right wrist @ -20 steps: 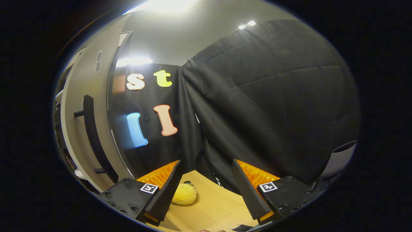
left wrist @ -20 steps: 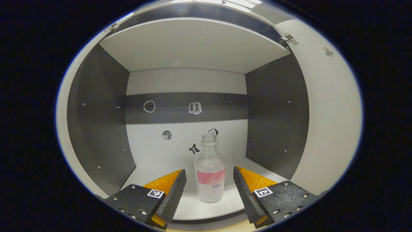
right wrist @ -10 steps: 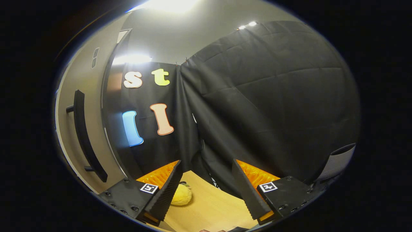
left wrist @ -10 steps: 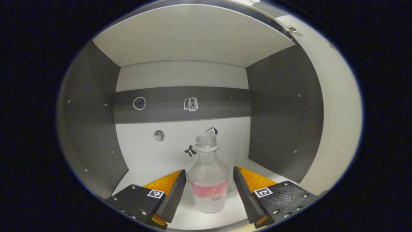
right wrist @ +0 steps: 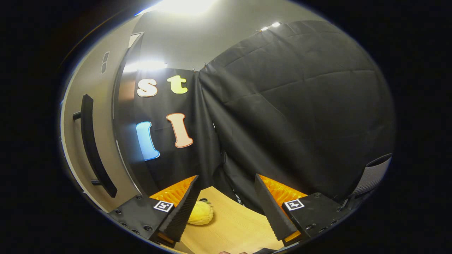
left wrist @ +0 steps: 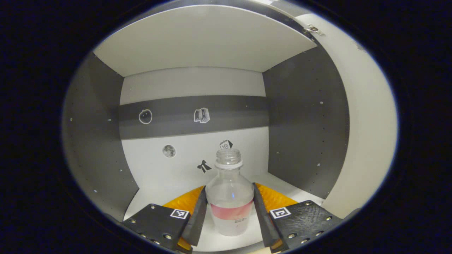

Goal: Grasp the bottle in the cabinet with the left hand and place it on the coaster, then close the right door with the right hand and the left door with the left hand.

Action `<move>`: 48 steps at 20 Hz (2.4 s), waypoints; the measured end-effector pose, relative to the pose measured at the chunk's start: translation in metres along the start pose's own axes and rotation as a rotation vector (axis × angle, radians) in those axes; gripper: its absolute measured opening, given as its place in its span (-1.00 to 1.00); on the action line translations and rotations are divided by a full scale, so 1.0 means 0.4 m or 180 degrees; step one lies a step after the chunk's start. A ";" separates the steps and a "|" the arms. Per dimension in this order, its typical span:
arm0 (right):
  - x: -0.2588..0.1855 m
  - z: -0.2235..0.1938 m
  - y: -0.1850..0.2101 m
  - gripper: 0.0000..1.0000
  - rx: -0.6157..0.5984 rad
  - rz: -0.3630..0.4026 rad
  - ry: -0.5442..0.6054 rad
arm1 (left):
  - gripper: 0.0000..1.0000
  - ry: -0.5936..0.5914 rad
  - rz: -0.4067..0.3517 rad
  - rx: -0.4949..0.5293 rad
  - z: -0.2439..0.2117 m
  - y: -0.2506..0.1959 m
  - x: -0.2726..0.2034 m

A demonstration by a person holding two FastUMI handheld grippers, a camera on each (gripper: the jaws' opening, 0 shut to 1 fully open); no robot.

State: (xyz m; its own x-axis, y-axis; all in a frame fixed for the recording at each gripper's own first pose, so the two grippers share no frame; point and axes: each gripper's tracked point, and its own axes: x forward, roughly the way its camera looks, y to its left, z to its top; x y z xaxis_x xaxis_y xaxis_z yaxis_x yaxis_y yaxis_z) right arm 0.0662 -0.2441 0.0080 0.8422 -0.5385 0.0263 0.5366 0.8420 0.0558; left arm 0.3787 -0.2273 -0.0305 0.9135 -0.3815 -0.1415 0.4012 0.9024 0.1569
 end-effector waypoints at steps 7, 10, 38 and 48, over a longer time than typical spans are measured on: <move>-0.026 0.009 -0.022 0.95 0.0003 -0.0021 -0.0022 | 0.49 -0.0311 -0.0250 -0.0053 0.085 -0.033 -0.144; -0.042 0.015 -0.024 0.95 0.0040 0.0012 -0.0029 | 0.35 -0.0431 -0.0293 0.0046 0.107 -0.034 -0.222; -0.235 0.084 0.073 0.95 -0.0275 0.0495 -0.0102 | 0.35 0.0038 -0.0191 -0.0494 -0.409 -0.064 -0.719; -0.325 0.064 0.074 0.95 -0.0310 0.0540 0.0033 | 0.36 0.0301 -0.0407 -0.0211 -0.690 -0.213 -0.780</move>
State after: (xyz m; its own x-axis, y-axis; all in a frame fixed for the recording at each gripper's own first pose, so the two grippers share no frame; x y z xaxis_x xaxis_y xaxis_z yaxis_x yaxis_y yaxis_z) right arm -0.0287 -0.1498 0.0318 0.9213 -0.3885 0.0169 0.3889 0.9202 -0.0454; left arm 0.0409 -0.1297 -0.2697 0.8435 -0.4764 -0.2481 0.5056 0.8601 0.0675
